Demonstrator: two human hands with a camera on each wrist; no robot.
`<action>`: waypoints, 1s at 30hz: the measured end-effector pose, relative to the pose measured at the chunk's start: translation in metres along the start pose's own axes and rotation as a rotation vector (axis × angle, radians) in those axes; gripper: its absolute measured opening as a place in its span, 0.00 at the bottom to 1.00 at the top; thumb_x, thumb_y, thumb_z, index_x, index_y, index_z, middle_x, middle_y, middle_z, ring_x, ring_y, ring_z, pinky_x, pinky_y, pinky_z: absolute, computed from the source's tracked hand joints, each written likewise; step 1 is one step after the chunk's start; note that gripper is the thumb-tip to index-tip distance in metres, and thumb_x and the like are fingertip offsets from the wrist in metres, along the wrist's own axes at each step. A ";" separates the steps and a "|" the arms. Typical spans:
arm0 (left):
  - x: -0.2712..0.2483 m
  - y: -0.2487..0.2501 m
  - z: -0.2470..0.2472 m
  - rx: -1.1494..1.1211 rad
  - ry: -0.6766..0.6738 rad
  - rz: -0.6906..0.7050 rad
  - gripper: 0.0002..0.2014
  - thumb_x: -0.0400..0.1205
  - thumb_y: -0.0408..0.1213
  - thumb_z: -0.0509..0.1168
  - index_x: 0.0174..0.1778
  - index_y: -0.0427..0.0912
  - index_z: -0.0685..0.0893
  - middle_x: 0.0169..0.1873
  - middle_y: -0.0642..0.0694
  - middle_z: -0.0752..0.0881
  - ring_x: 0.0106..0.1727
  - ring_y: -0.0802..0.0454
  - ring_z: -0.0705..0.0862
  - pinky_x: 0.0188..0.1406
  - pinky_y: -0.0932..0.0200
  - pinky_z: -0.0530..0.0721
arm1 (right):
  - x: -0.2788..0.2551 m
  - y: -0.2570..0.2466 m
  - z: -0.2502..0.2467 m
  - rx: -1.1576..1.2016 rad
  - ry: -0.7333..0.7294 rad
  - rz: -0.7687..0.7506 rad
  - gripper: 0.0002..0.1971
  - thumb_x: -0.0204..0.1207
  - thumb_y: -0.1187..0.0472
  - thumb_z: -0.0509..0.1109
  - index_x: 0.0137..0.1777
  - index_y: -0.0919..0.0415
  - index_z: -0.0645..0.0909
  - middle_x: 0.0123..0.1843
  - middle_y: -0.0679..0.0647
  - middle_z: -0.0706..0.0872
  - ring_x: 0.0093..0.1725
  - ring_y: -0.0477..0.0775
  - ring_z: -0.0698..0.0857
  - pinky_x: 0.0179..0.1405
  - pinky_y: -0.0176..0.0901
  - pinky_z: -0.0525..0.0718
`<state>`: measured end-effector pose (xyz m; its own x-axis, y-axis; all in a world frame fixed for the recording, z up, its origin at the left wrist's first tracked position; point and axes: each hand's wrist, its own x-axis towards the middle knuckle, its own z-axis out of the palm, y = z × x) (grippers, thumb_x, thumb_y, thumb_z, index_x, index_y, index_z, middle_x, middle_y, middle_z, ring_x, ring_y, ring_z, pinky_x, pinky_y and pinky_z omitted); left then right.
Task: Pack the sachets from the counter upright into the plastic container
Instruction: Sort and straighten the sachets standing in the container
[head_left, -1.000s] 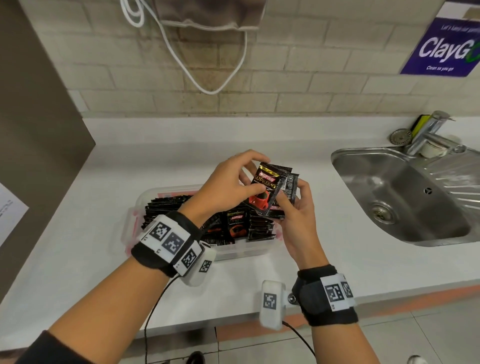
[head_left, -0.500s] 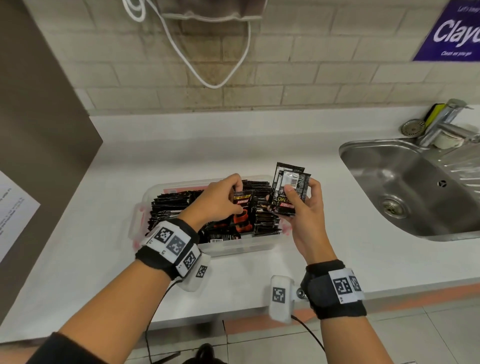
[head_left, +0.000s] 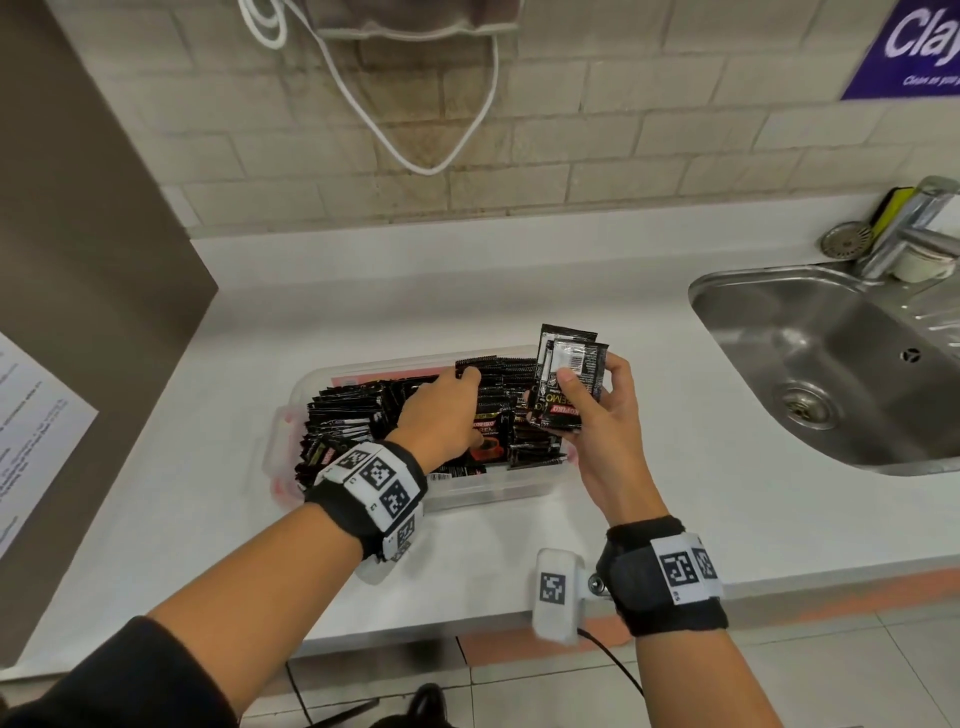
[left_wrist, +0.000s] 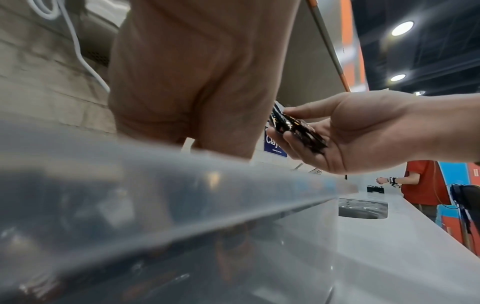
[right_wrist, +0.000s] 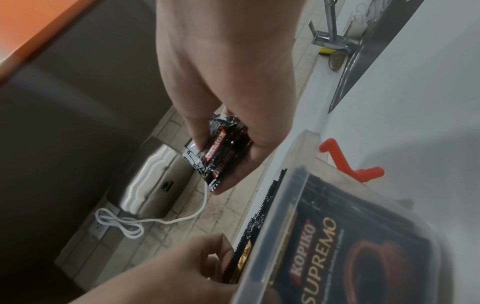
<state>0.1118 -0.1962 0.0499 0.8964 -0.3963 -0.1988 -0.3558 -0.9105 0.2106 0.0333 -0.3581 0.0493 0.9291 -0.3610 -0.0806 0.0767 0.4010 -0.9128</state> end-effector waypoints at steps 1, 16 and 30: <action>0.000 0.000 0.000 0.006 0.005 -0.007 0.34 0.76 0.46 0.79 0.72 0.41 0.69 0.63 0.38 0.78 0.59 0.34 0.80 0.46 0.46 0.78 | 0.001 0.001 0.000 -0.004 -0.005 0.003 0.15 0.83 0.63 0.72 0.66 0.53 0.74 0.58 0.58 0.91 0.57 0.61 0.90 0.46 0.55 0.92; -0.001 -0.006 -0.024 0.001 -0.048 -0.004 0.38 0.68 0.59 0.81 0.63 0.46 0.68 0.52 0.50 0.76 0.49 0.48 0.81 0.39 0.51 0.81 | 0.001 0.008 0.002 -0.055 -0.033 0.004 0.13 0.82 0.61 0.73 0.63 0.50 0.78 0.59 0.58 0.91 0.55 0.62 0.91 0.44 0.56 0.92; -0.012 0.007 -0.076 -0.914 0.070 0.286 0.09 0.81 0.32 0.74 0.57 0.41 0.88 0.44 0.48 0.91 0.39 0.48 0.90 0.34 0.59 0.85 | -0.004 -0.001 0.010 -0.077 -0.114 -0.011 0.16 0.80 0.61 0.74 0.67 0.53 0.81 0.64 0.63 0.88 0.60 0.62 0.89 0.56 0.60 0.88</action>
<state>0.1180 -0.1891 0.1268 0.8320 -0.5541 0.0270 -0.2461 -0.3250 0.9131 0.0329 -0.3481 0.0548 0.9637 -0.2655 -0.0283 0.0634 0.3304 -0.9417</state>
